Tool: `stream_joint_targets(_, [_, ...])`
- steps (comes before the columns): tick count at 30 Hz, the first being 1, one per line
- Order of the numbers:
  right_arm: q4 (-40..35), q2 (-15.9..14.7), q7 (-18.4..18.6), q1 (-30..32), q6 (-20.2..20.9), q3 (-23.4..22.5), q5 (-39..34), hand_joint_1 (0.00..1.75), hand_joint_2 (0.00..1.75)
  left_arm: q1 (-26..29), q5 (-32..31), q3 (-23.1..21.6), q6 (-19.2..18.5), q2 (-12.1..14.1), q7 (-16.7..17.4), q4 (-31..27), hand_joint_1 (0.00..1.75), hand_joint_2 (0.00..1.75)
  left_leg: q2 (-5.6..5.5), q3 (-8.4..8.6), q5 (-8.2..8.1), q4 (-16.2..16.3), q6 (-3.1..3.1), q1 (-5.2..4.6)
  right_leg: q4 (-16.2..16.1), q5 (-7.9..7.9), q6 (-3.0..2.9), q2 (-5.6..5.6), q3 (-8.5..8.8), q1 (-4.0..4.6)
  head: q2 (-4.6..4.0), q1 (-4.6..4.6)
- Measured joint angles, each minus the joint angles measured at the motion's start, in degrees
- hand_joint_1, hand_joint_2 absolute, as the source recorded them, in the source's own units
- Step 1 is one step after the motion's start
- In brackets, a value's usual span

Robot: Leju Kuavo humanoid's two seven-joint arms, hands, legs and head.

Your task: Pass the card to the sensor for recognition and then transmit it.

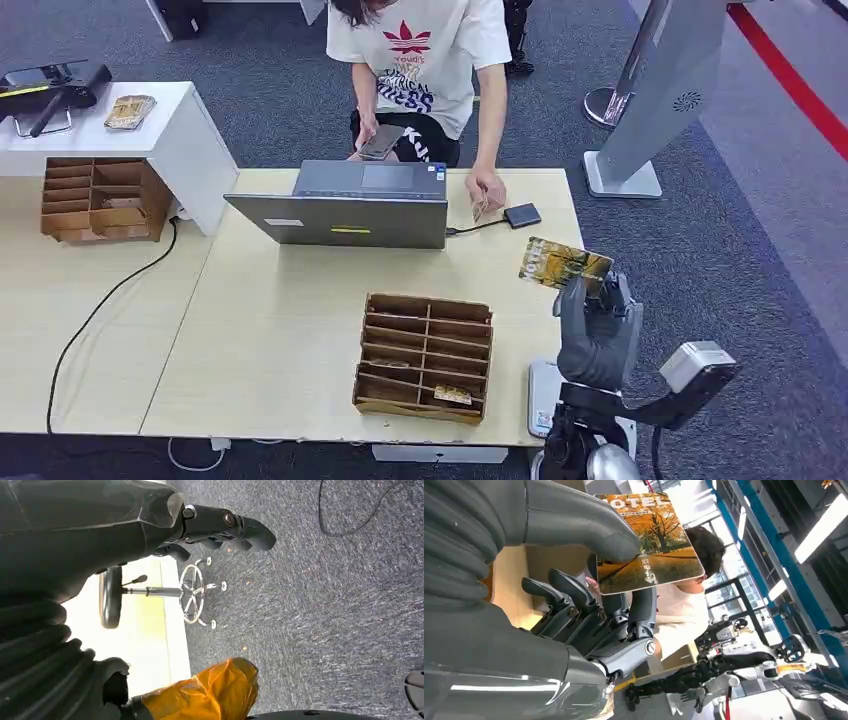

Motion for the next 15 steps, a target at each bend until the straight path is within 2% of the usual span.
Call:
stream_joint_targets(5, [0.59, 0.13, -0.55, -0.49, 0.09, -0.06, 0.68, 1.75, 1.75, 0.00, 0.85, 0.00, 0.66, -0.09, -0.24, 0.00, 0.00, 1.75, 0.00, -0.01, 0.00, 0.00, 0.00, 0.00, 0.00, 0.00, 0.00, 0.00, 0.00, 0.00, 0.00, 0.00])
stream_joint_targets(15, [2.84, 0.13, -2.14, -3.19, -2.14, 0.68, 7.16, 1.75, 1.75, 0.03, 1.99, 0.00, 1.60, -0.31, -0.94, 0.00, 0.00, 1.75, -0.01, -0.01, 0.00, 0.00, 0.00, 0.00, 0.00, 0.00, 0.00, -0.01, 0.00, 0.00, 0.00, 0.00])
